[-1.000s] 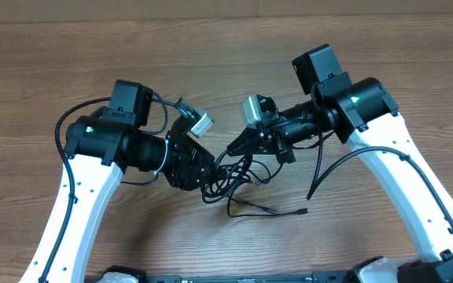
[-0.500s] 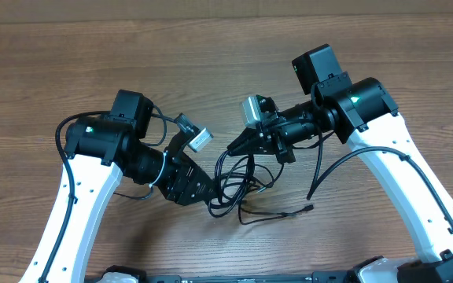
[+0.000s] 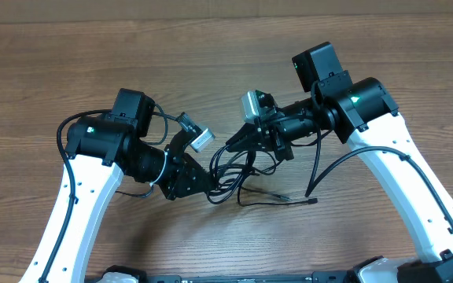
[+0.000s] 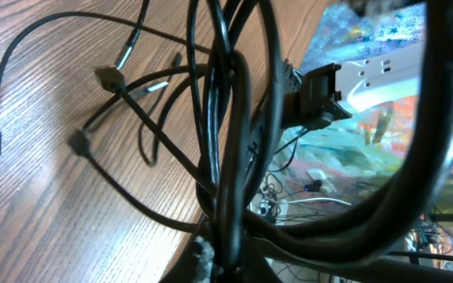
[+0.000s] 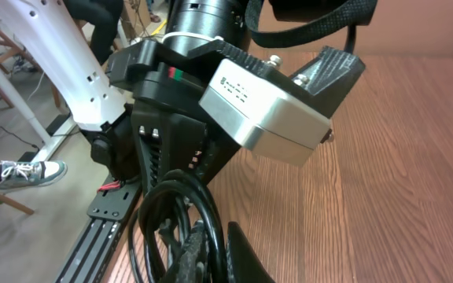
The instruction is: Untangle cables
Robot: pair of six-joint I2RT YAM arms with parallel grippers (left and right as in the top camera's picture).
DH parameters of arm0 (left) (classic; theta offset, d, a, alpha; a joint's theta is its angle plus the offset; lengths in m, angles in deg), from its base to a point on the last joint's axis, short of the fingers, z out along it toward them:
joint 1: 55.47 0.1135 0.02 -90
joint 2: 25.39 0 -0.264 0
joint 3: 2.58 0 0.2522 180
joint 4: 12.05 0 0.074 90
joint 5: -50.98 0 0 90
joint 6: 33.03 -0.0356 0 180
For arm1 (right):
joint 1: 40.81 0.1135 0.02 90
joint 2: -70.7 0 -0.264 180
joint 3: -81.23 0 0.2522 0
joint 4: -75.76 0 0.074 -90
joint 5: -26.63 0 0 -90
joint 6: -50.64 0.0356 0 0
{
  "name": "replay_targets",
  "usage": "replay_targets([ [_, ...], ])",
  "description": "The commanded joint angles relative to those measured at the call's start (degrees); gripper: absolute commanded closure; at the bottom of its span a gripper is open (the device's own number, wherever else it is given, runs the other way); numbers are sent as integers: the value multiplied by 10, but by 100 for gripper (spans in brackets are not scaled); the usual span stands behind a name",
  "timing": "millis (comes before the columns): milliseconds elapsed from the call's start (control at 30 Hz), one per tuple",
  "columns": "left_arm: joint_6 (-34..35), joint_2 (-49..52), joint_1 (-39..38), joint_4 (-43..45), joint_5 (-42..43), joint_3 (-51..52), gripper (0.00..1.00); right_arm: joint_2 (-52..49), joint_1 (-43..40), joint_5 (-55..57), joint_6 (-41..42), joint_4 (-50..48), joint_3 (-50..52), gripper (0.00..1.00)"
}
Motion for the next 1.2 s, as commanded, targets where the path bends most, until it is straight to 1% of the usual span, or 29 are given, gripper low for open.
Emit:
replay_targets([
  [0, -8, 2, -4, 6, 3, -10, 96, 2, -1, -15, 18, -5, 1, 96],
  [133, -8, 2, -4, 26, -2, -10, 96, 2, 0, -15, 21, -2, 1, 96],
  [200, 4, 2, -3, 40, -23, -10, 96, 2, -1, -14, 32, -1, 1, 96],
  [300, 77, 2, -3, 73, -87, -10, 96, 2, -1, 12, 49, 6, 1, 96],
  [367, 116, 2, -3, 92, -122, -11, 96, 2, -1, 32, 49, 22, 1, 96],
  [400, 126, 2, -3, 101, -128, -11, 96, 2, -1, 43, 49, 32, 1, 96],
  [567, 127, -4, -3, 143, -126, -13, 96, 2, -1, 97, 49, 75, 1, 96],
  [767, 127, -22, -3, 185, -83, -36, 96, 2, -1, 163, 49, 105, 1, 96],
  [967, 127, -38, -3, 193, -82, -76, 96, 2, -1, 188, 51, 109, 1, 96],
  [1000, 127, -40, -3, 193, -80, -83, 96, 2, -1, 188, 50, 109, 1, 87],
  [1033, 127, -42, -3, 195, -75, -88, 96, 2, -1, 188, 50, 109, 1, 70],
  [1067, 127, -44, -3, 196, -71, -91, 96, 2, -1, 188, 50, 109, 1, 50],
  [1100, 127, -46, -3, 198, -66, -96, 96, 2, -1, 188, 51, 109, 1, 40],
  [1167, 127, -50, -3, 200, -60, -102, 96, 2, -1, 188, 50, 108, 1, 28],
])
